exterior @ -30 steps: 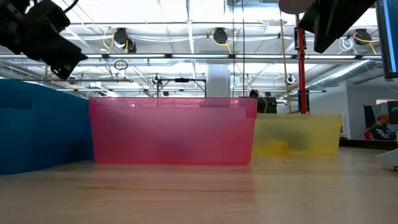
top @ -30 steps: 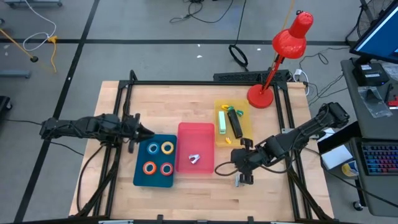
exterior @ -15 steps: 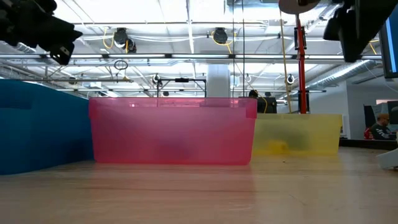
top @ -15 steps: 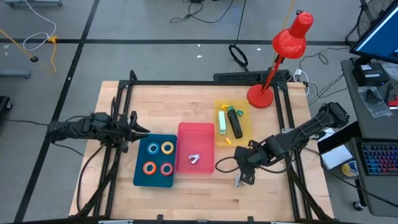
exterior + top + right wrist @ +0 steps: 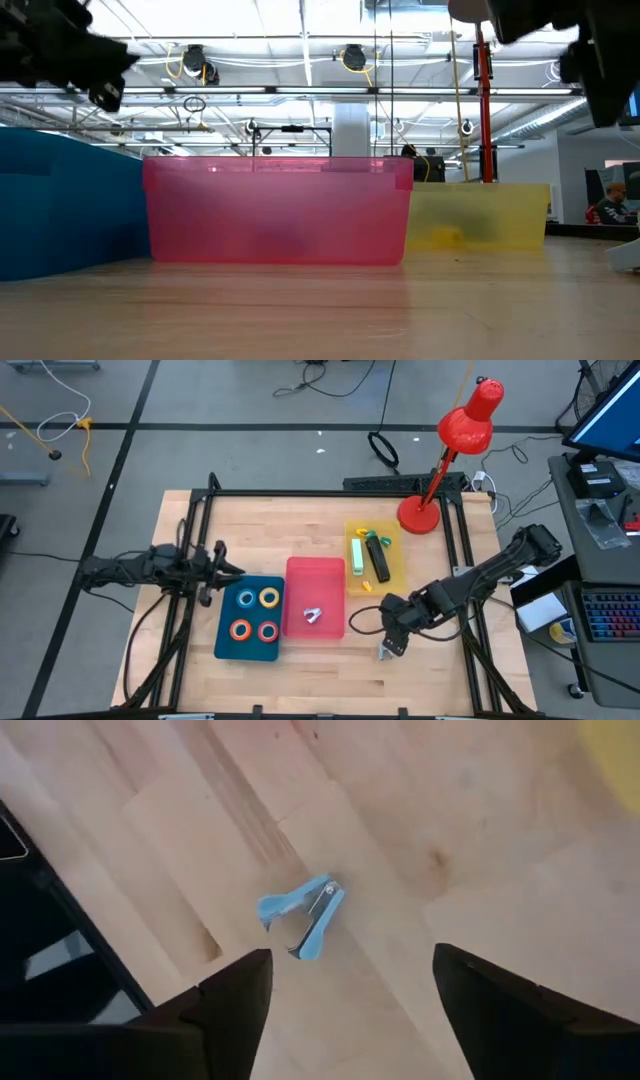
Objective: Pick and place Stapler, Stapler remover, tape
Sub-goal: Put the blue staple remover into the red bin
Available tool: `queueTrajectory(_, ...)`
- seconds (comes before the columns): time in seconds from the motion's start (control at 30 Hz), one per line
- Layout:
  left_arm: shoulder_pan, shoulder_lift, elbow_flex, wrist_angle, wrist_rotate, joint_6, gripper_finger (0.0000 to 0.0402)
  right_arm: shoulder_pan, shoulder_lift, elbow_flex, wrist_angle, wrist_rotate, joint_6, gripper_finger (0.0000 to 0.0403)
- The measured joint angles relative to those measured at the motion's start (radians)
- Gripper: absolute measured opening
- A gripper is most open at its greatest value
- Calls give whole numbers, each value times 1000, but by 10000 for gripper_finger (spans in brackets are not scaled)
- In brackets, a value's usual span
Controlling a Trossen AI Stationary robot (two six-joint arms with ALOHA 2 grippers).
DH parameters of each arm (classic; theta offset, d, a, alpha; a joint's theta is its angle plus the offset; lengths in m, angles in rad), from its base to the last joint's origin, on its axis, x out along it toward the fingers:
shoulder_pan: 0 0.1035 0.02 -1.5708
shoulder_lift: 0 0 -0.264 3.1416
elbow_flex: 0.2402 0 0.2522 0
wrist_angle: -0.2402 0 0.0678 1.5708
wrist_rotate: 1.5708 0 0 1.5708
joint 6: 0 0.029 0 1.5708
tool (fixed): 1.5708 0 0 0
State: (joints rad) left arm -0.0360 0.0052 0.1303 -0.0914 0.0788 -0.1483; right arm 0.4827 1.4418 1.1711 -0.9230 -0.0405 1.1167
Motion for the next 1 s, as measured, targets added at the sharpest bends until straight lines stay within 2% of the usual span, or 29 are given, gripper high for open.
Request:
queueTrajectory(0.2,0,0,-112,152,26,-57,81,4,0,-114,128,-74,72,279)
queueTrajectory(0.33,0,0,-115,148,26,-57,81,4,0,-199,253,-145,84,275)
queueTrajectory(0.73,0,1,-114,157,28,-75,81,5,0,-378,561,-154,155,257)
queueTrajectory(1.0,0,1,-114,151,29,-89,81,44,0,-423,606,-175,182,236)
